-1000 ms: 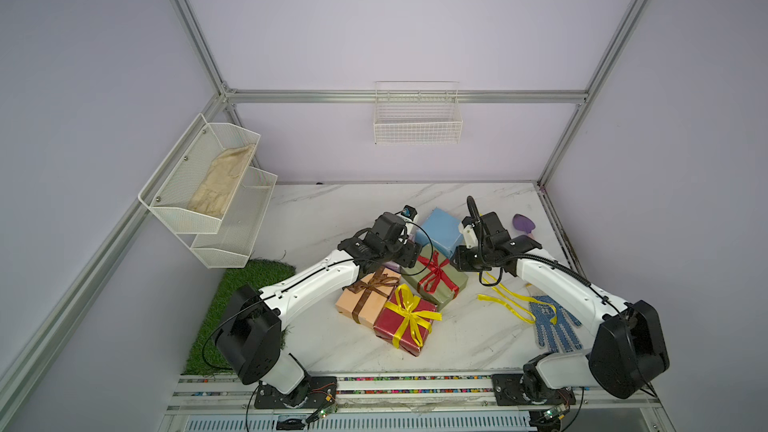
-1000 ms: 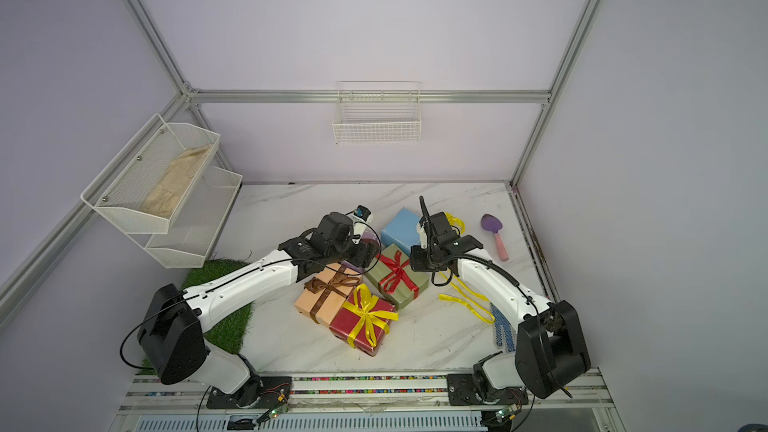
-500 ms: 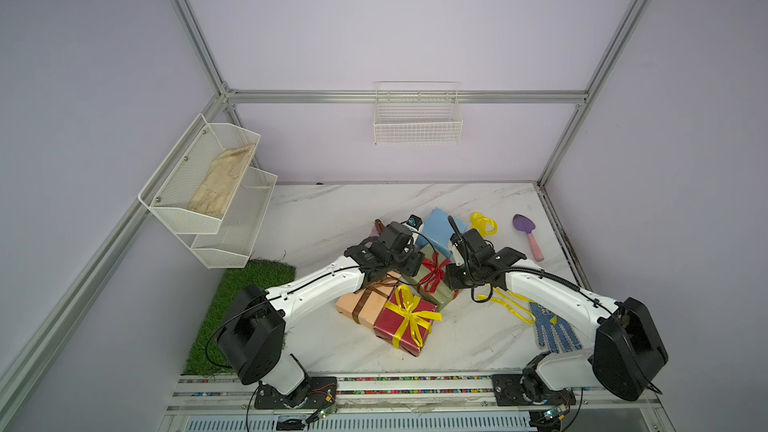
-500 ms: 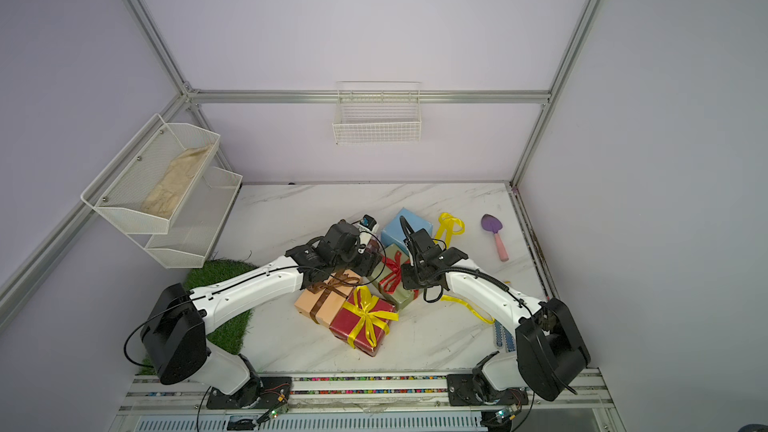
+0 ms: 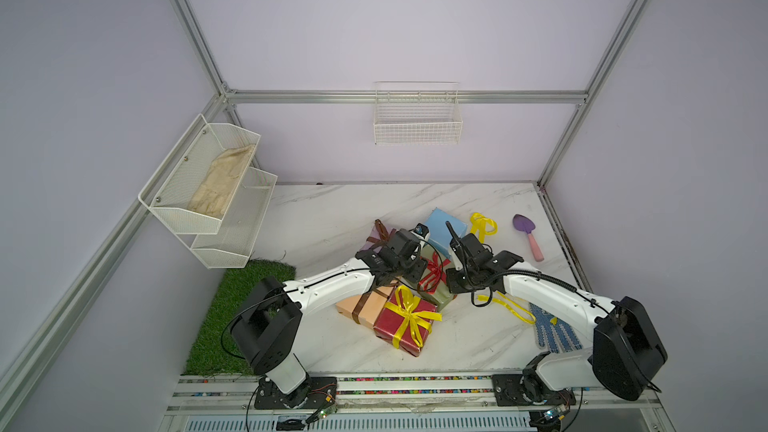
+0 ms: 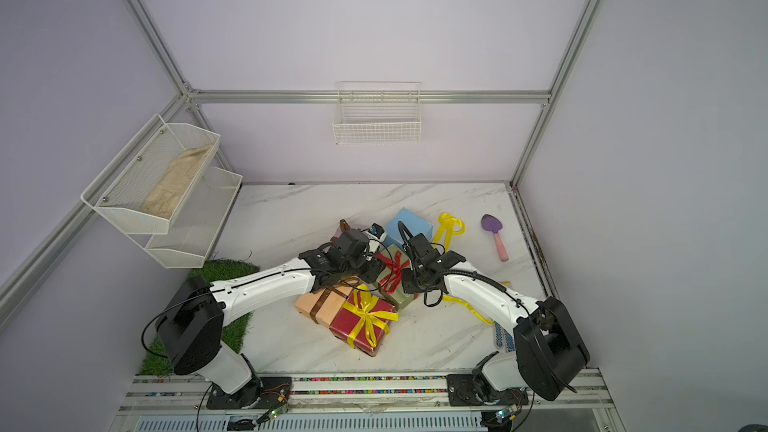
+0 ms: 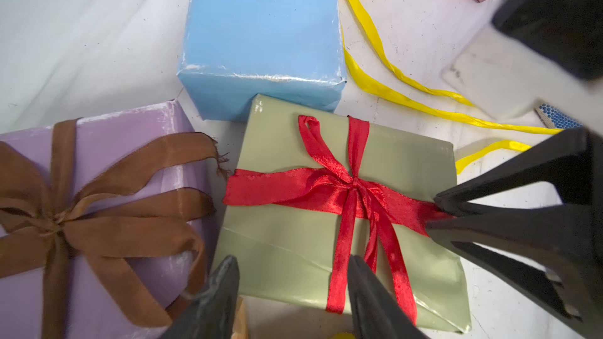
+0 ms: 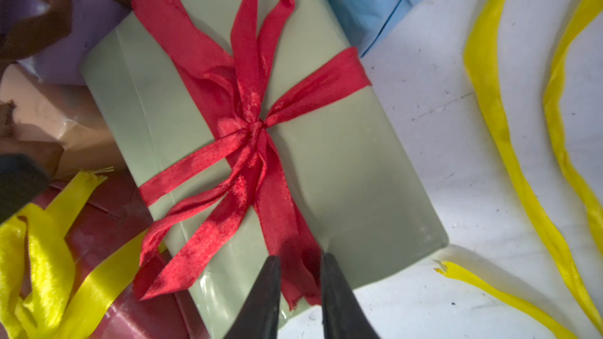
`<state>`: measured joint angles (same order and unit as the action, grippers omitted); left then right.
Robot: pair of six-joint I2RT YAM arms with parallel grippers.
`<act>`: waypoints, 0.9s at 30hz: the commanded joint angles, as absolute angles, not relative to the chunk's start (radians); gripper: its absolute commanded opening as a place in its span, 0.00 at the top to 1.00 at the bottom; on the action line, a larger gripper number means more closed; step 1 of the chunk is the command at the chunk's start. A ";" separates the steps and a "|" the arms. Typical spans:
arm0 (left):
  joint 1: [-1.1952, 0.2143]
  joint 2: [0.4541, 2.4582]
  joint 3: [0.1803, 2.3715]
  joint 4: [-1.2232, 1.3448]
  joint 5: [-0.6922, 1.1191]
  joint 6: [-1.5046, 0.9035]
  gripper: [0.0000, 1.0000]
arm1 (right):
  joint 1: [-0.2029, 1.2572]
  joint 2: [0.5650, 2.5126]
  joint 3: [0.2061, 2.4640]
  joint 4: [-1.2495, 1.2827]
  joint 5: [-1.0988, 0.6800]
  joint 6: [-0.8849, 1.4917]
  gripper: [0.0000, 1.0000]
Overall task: Untie the ribbon bows on the gift boxes
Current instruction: Untie the ribbon from the gift box.
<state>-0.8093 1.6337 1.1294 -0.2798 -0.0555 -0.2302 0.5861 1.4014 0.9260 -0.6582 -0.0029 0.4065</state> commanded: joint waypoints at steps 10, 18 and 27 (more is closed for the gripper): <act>-0.819 1.733 1.130 -0.220 -0.014 -0.258 0.67 | 0.596 1.399 0.933 -0.635 0.000 0.405 0.87; -0.819 1.770 1.133 -0.196 0.000 -0.264 0.72 | 0.597 1.426 0.940 -0.620 -0.015 0.402 0.99; -0.819 1.779 1.114 -0.195 -0.019 -0.265 0.76 | 0.597 1.331 0.991 -0.628 -0.039 0.408 1.00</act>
<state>-0.8143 1.7596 1.1294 -0.2028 -0.0231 -0.2523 0.5903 1.3846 0.9371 -0.6411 -0.0219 0.4000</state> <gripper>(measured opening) 0.237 0.042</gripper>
